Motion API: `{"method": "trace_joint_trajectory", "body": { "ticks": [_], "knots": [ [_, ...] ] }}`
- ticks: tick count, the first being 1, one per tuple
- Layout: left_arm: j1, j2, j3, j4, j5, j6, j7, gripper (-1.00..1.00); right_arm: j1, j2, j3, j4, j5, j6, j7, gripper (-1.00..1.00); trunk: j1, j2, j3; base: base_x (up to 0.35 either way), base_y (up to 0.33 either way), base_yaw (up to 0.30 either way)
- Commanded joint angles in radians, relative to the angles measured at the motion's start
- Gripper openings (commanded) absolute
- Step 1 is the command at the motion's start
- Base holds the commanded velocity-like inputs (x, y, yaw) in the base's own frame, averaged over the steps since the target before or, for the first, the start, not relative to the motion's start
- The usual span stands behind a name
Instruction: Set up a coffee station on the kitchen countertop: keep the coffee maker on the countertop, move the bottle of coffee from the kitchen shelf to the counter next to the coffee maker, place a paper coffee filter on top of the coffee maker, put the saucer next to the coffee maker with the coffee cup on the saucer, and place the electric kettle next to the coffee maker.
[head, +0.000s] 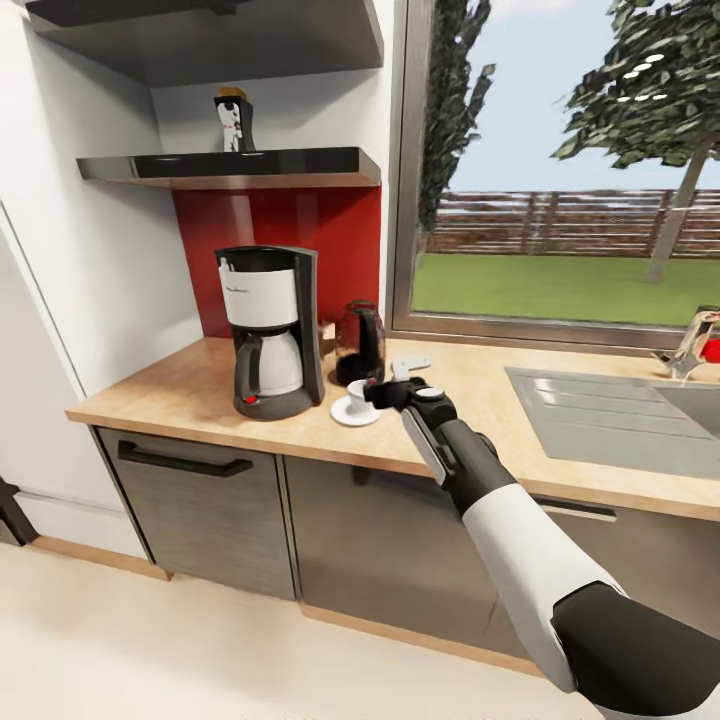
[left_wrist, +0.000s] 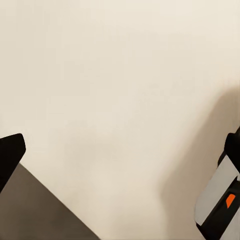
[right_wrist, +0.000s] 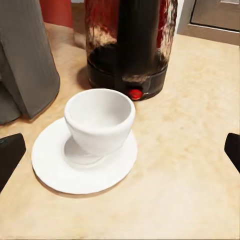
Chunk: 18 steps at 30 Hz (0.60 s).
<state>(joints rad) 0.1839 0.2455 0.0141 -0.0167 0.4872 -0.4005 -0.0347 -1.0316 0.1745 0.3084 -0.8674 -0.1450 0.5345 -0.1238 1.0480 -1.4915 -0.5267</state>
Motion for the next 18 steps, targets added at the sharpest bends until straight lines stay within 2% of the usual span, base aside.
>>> {"method": "trace_joint_trajectory", "body": {
  "ticks": [1, 2, 8, 10, 13, 16, 18],
  "knots": [
    [0.001, 0.000, 0.001, -0.002, 0.005, -0.001, -0.004, 1.00, -0.001, 0.000, 0.002, -0.001, -0.023, 0.012, -0.001, 1.00, 0.000, -0.001, -0.001, -0.012, 0.000, 0.000],
    [0.000, 0.000, 0.001, -0.002, 0.005, -0.001, -0.004, 1.00, -0.001, 0.000, 0.001, -0.001, -0.052, 0.030, 0.014, 1.00, 0.000, -0.001, -0.001, -0.007, 0.000, 0.000],
    [0.001, 0.000, 0.001, -0.002, 0.005, -0.001, -0.004, 1.00, -0.001, -0.006, 0.001, -0.020, -0.162, 0.097, 0.059, 1.00, 0.000, -0.001, -0.001, -0.003, 0.000, 0.000],
    [0.000, 0.000, 0.001, -0.002, 0.005, 0.000, -0.004, 1.00, -0.001, -0.022, 0.002, -0.046, -0.191, 0.120, 0.084, 1.00, 0.000, -0.001, -0.001, -0.001, 0.000, 0.000],
    [0.000, 0.000, 0.001, -0.002, 0.005, 0.000, -0.004, 1.00, -0.001, -0.031, 0.002, -0.066, -0.214, 0.154, 0.123, 1.00, 0.000, -0.001, -0.001, 0.000, 0.000, 0.000],
    [0.000, 0.000, 0.001, -0.002, 0.004, 0.000, -0.004, 1.00, -0.001, -0.040, 0.002, -0.079, -0.256, 0.223, 0.223, 1.00, 0.000, -0.001, -0.001, 0.000, 0.000, 0.000],
    [0.000, 0.000, 0.001, -0.002, 0.005, 0.000, -0.004, 1.00, -0.001, -0.043, 0.002, -0.081, -0.275, 0.247, 0.266, 1.00, 0.000, -0.001, -0.001, 0.000, 0.000, 0.000]
  ]
}}
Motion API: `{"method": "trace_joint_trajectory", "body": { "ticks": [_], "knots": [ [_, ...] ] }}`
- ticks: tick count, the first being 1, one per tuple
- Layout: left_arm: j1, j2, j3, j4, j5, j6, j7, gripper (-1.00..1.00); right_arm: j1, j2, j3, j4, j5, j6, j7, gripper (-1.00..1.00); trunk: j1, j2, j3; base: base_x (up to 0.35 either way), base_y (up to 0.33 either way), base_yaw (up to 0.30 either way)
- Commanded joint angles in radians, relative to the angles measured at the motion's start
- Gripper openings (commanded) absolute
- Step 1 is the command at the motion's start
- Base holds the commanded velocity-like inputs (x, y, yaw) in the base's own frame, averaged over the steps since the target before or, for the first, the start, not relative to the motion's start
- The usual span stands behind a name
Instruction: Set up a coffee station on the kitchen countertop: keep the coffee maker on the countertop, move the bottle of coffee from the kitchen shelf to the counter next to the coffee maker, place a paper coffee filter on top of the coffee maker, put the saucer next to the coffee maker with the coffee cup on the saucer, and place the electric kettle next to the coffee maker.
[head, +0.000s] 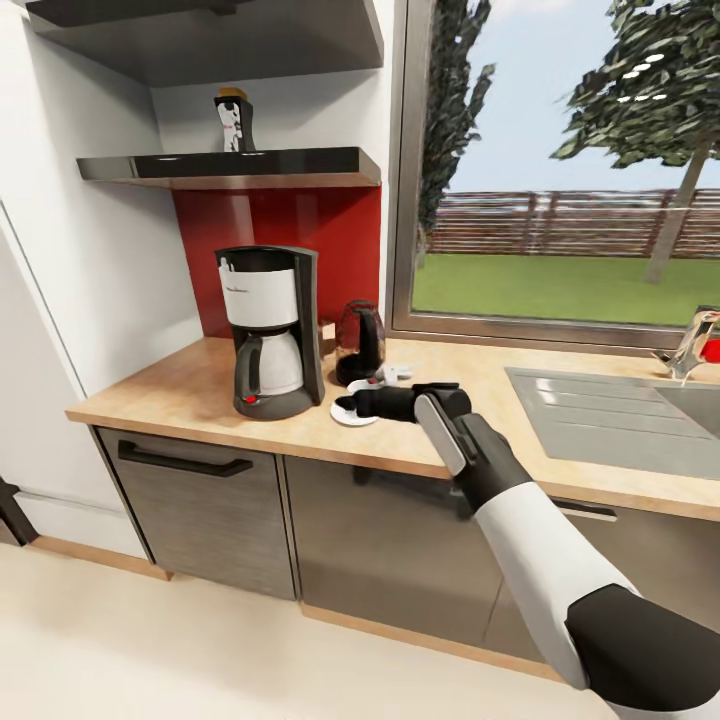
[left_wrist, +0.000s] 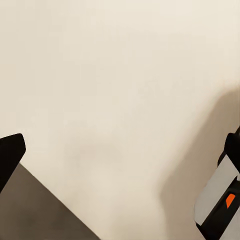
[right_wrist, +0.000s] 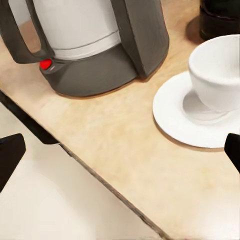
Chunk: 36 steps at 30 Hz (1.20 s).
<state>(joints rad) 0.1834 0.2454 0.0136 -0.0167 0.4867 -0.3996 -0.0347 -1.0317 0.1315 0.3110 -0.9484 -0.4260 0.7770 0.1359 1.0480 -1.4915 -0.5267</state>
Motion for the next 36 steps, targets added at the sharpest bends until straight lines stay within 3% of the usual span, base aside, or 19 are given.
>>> {"method": "trace_joint_trajectory", "body": {
  "ticks": [1, 8, 15, 18, 21, 22, 24, 29, 36],
  "knots": [
    [0.001, 0.000, 0.001, -0.002, 0.005, -0.001, -0.004, 1.00, -0.001, -0.001, 0.000, -0.002, -0.011, 0.025, 0.043, 1.00, 0.000, 0.000, -0.001, 0.000, 0.000, 0.000],
    [0.001, 0.000, 0.000, -0.002, 0.006, -0.001, -0.004, 1.00, 0.001, 0.005, 0.003, 0.002, -0.067, 0.113, 0.146, 1.00, 0.000, 0.000, -0.001, 0.000, 0.000, 0.000],
    [0.001, 0.000, 0.001, -0.002, 0.004, -0.001, -0.004, 1.00, 0.005, 0.043, 0.029, 0.113, -0.101, 0.144, 0.215, 1.00, 0.000, 0.000, -0.001, 0.000, 0.000, 0.000],
    [0.001, -0.001, 0.001, -0.002, 0.003, -0.001, -0.004, 1.00, 0.005, 0.043, 0.059, 0.187, -0.103, 0.147, 0.242, 1.00, 0.000, 0.000, -0.001, 0.000, 0.000, 0.000],
    [0.001, 0.000, 0.000, -0.003, 0.002, -0.001, -0.004, 1.00, 0.005, 0.043, 0.136, 0.264, -0.104, 0.142, 0.276, 1.00, 0.000, 0.000, -0.001, 0.000, 0.000, 0.000],
    [0.001, 0.000, 0.000, -0.003, 0.002, -0.001, -0.004, 1.00, 0.005, 0.043, 0.183, 0.302, -0.105, 0.136, 0.289, 1.00, 0.000, 0.000, -0.001, 0.000, 0.000, 0.000],
    [0.001, 0.000, 0.000, -0.003, 0.002, -0.001, -0.004, 1.00, 0.006, 0.043, 0.238, 0.358, -0.112, 0.118, 0.301, 1.00, 0.000, 0.000, -0.001, 0.000, 0.000, 0.000],
    [0.001, 0.000, 0.000, -0.003, 0.002, -0.001, -0.005, 1.00, 0.009, 0.043, 0.296, 0.466, -0.146, 0.086, 0.316, 1.00, 0.000, 0.000, -0.001, 0.000, 0.000, 0.000],
    [0.001, -0.001, 0.000, -0.015, -0.001, -0.006, -0.004, 1.00, 0.020, 0.043, 0.336, 0.573, -0.157, 0.078, 0.323, 1.00, 0.000, 0.000, -0.001, 0.000, 0.000, 0.000]
  ]
}}
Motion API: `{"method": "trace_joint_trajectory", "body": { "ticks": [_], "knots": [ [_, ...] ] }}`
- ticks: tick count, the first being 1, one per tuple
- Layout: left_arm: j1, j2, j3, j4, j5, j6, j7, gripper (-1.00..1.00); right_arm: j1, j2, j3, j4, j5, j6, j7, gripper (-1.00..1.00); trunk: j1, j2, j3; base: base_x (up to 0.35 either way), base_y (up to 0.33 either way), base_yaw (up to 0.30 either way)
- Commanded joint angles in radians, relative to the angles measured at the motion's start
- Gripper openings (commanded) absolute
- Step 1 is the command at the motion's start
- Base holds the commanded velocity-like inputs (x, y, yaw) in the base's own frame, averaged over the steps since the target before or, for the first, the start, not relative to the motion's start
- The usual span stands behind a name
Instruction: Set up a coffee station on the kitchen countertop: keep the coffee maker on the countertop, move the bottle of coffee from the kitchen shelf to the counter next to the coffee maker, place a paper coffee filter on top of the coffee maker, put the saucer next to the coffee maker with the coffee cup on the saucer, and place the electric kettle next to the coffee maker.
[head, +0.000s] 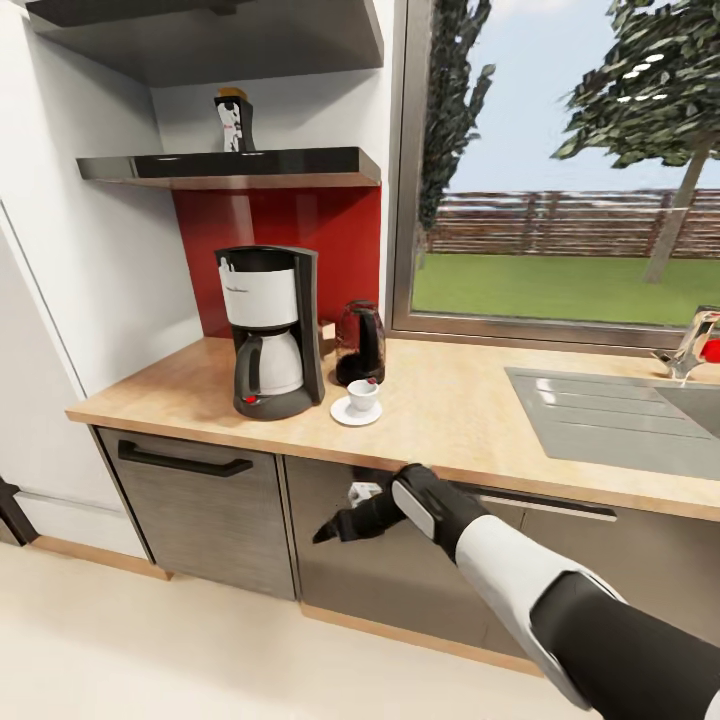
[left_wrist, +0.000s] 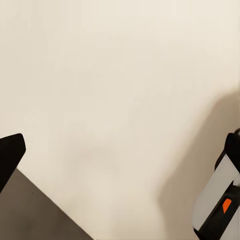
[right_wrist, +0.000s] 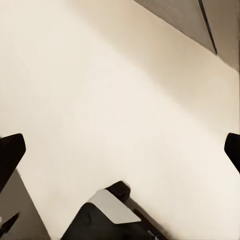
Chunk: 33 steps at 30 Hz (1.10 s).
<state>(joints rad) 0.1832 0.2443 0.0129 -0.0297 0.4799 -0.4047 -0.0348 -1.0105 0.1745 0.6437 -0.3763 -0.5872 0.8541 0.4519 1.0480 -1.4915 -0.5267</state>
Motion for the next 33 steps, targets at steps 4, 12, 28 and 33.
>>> {"method": "trace_joint_trajectory", "body": {
  "ticks": [4, 12, 28, 33],
  "knots": [
    [0.001, 0.000, 0.001, -0.007, 0.003, -0.004, -0.004, 1.00, 0.019, 0.000, 0.014, 0.072, 0.004, 0.001, 0.007, 1.00, 0.000, -0.001, -0.001, 0.000, 0.000, 0.000],
    [0.001, -0.007, 0.000, -0.023, 0.001, -0.007, -0.004, 1.00, 0.106, 0.000, 0.019, 0.187, 0.021, -0.036, -0.027, 1.00, 0.000, -0.001, -0.001, 0.000, 0.000, 0.000],
    [0.001, -0.048, 0.001, -0.114, 0.008, -0.008, -0.004, 1.00, 0.291, 0.000, 0.016, 0.400, 0.080, -0.332, -0.241, 1.00, 0.000, -0.001, -0.001, 0.000, 0.000, 0.000],
    [0.001, -0.079, 0.000, -0.145, 0.003, -0.008, -0.004, 1.00, 0.353, 0.000, 0.015, 0.408, 0.081, -0.433, -0.303, 1.00, 0.000, -0.001, -0.001, 0.000, 0.000, 0.000]
  ]
}}
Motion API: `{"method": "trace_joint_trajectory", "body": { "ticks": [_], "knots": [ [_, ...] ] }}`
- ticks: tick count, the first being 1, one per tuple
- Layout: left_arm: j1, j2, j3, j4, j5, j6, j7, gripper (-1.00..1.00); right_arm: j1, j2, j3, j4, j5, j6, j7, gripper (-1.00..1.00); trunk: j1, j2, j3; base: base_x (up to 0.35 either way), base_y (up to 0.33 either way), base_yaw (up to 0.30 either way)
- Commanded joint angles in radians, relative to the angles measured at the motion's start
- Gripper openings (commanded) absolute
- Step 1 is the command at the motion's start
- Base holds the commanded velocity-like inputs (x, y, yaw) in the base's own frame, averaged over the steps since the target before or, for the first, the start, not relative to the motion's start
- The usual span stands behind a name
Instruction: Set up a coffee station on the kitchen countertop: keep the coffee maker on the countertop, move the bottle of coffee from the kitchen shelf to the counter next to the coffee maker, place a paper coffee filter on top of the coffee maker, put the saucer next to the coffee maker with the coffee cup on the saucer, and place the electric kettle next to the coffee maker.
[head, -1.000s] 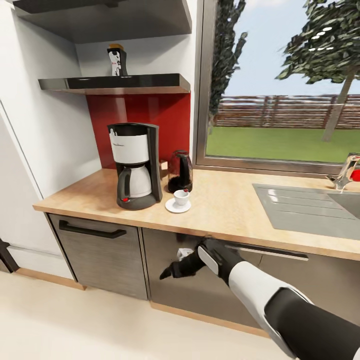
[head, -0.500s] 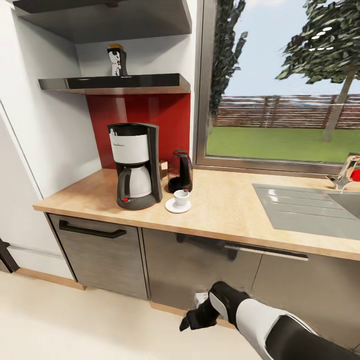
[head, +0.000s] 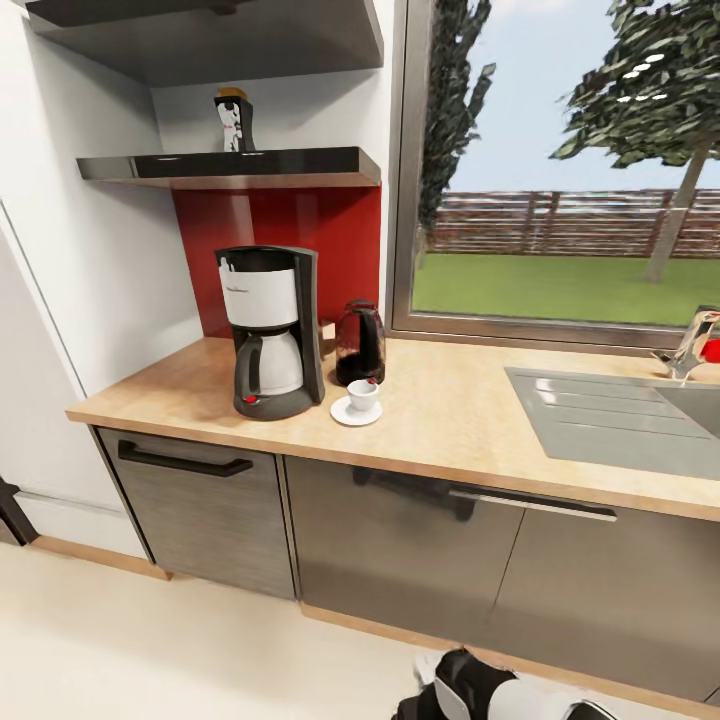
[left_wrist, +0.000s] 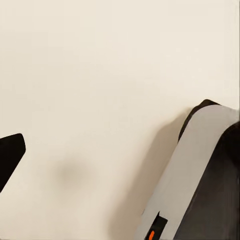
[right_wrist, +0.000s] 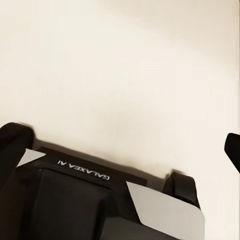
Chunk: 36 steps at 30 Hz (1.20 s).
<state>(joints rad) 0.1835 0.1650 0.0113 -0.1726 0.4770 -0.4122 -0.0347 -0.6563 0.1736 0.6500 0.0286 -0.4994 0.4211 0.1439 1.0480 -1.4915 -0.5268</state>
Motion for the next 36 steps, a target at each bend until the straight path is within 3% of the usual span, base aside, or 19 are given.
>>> {"method": "trace_joint_trajectory", "body": {
  "ticks": [1, 7, 10, 12, 13, 24, 28, 36],
  "knots": [
    [0.001, -0.002, 0.001, -0.007, 0.005, 0.000, -0.004, 1.00, 0.005, 0.001, 0.008, 0.003, -0.007, -0.009, -0.004, 1.00, 0.000, -0.001, -0.001, 0.000, 0.000, 0.000],
    [0.001, -0.015, 0.002, -0.053, 0.005, 0.001, -0.004, 1.00, 0.059, 0.001, 0.008, 0.005, -0.006, -0.084, -0.045, 1.00, 0.000, -0.001, -0.001, 0.000, 0.000, 0.000],
    [0.001, -0.024, 0.002, -0.077, 0.006, 0.002, -0.004, 1.00, 0.098, -0.053, 0.008, 0.006, -0.006, -0.205, -0.064, 1.00, 0.000, -0.001, -0.001, 0.000, 0.000, 0.000],
    [0.001, -0.030, 0.002, -0.084, 0.005, 0.002, -0.004, 1.00, 0.110, -0.075, 0.008, 0.006, -0.006, -0.242, -0.072, 1.00, 0.000, -0.001, -0.001, 0.000, 0.000, 0.000],
    [0.001, -0.035, 0.001, -0.091, 0.005, 0.001, -0.004, 1.00, 0.123, -0.098, 0.008, 0.006, -0.006, -0.269, -0.077, 1.00, 0.000, -0.001, -0.001, 0.000, 0.000, 0.000],
    [0.001, -0.051, 0.001, -0.144, 0.005, 0.009, 0.008, 1.00, 0.274, -0.236, 0.008, 0.007, -0.012, -0.415, -0.041, 1.00, 0.000, -0.001, -0.001, 0.000, 0.000, 0.000],
    [0.001, -0.081, 0.001, -0.149, 0.008, 0.007, 0.013, 1.00, 0.299, -0.281, 0.008, 0.007, -0.015, -0.443, -0.036, 1.00, 0.000, -0.001, -0.001, 0.000, 0.000, 0.000],
    [0.001, -0.099, 0.004, -0.157, 0.018, 0.002, 0.015, 1.00, 0.328, -0.286, 0.008, 0.007, -0.017, -0.499, -0.035, 1.00, 0.000, -0.001, -0.001, 0.000, 0.000, 0.000]
  ]
}}
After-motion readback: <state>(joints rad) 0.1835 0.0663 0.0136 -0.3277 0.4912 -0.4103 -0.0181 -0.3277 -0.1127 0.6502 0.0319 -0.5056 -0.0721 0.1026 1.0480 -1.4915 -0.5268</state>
